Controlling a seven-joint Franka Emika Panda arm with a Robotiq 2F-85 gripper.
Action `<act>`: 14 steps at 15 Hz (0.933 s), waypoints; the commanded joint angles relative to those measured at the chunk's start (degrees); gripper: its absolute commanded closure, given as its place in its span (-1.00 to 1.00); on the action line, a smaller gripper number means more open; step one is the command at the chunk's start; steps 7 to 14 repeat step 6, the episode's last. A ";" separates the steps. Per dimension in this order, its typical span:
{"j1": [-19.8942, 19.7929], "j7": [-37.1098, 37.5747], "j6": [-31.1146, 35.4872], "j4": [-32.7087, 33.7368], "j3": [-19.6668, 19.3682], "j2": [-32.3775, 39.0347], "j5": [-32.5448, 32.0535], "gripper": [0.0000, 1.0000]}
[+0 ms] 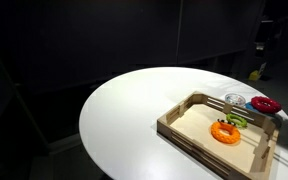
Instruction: Take the clear ring off of the tray
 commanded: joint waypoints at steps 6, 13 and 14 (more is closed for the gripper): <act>0.16 0.78 -0.14 0.10 0.73 -2.44 -0.08 -1.00; 0.16 0.78 -0.14 0.10 0.73 -2.44 -0.08 -1.00; 0.16 0.78 -0.14 0.10 0.73 -2.44 -0.08 -1.00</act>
